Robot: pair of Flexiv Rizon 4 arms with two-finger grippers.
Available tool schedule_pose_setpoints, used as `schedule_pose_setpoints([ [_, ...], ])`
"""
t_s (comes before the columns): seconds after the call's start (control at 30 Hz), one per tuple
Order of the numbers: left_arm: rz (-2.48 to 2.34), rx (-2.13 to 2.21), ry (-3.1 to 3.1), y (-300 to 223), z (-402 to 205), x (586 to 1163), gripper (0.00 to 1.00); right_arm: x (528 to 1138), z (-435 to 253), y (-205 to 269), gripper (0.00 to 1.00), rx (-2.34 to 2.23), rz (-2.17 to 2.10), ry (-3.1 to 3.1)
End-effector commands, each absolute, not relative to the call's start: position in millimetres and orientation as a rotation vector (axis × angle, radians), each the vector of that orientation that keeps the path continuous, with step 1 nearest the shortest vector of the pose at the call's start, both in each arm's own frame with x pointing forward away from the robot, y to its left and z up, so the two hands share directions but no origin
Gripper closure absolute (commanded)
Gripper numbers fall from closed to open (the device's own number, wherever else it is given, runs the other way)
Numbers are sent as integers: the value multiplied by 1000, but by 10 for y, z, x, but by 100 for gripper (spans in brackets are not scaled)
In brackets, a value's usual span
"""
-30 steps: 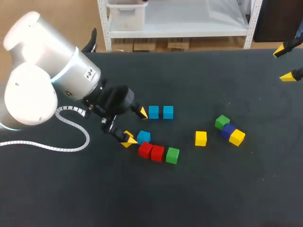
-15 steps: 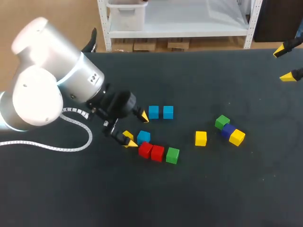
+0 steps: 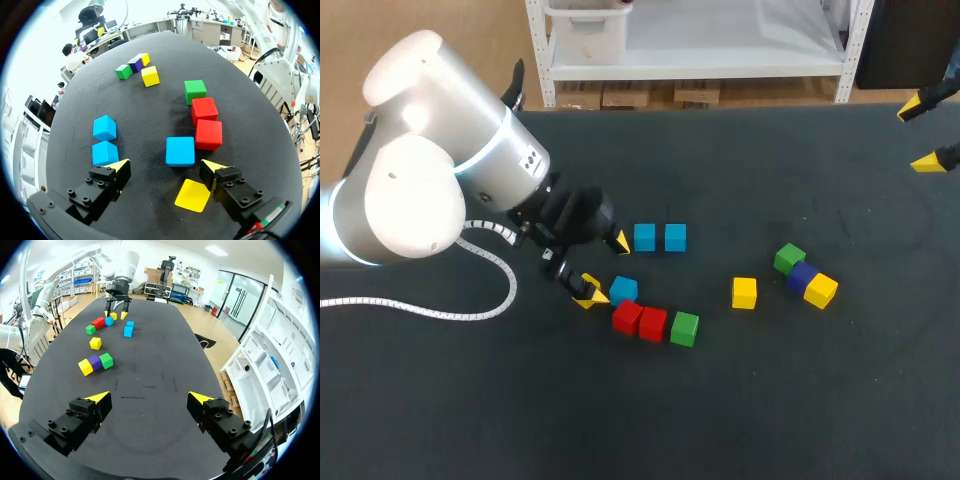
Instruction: Place the blue cubes, place green cubes on the blue cubes, place the yellow cubes on the green cubes, then place the red cubes on the yellow cubes, and place purple cube on the red cubes.
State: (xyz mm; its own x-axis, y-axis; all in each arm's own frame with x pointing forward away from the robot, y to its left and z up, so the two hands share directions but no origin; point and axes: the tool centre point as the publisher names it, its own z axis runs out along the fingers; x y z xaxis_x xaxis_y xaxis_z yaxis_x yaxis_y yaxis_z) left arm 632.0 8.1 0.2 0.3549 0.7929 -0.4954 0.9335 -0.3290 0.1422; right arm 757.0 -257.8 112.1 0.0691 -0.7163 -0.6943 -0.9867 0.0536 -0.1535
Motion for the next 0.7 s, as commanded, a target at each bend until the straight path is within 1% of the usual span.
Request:
schedule_pose_setpoints([
  [0.03, -480, 2233, 1508, 31, -19, 6351, 13, 7567, 1120, -2576, 0, -1719, 547, 1703],
  [0.1, -485, 2242, 1496, 11, -18, 6336, 14, 7567, 1120, -2576, 0, -1719, 547, 1703],
  [0.2, -488, 2253, 1482, -5, -11, 6308, 21, 7567, 1120, -2576, 0, -1719, 547, 1703],
  [0.27, -494, 2258, 1477, -4, -12, 6290, 23, 7567, 1120, -2576, 0, -1719, 547, 1703],
  [0.3, -496, 2261, 1476, -1, -16, 6282, 27, 7567, 1120, -2576, 0, -1719, 547, 1703],
  [0.37, -498, 2268, 1475, 7, -25, 6267, 45, 7567, 1120, -2576, 0, -1719, 547, 1703],
  [0.4, -498, 2269, 1475, 11, -28, 6262, 49, 7567, 1120, -2576, 0, -1719, 547, 1703],
  [0.47, -495, 2273, 1479, 19, -29, 6253, 54, 7567, 1120, -2576, 0, -1719, 547, 1703],
  [0.63, -486, 2269, 1484, 22, -27, 6232, 61, 7567, 1120, -2576, 0, -1719, 547, 1703],
  [0.67, -485, 2269, 1481, 15, -27, 6222, 73, 7567, 1120, -2576, 0, -1719, 547, 1703],
  [0.7, -485, 2269, 1480, 9, -26, 6215, 83, 7567, 1120, -2576, 0, -1719, 547, 1703],
])
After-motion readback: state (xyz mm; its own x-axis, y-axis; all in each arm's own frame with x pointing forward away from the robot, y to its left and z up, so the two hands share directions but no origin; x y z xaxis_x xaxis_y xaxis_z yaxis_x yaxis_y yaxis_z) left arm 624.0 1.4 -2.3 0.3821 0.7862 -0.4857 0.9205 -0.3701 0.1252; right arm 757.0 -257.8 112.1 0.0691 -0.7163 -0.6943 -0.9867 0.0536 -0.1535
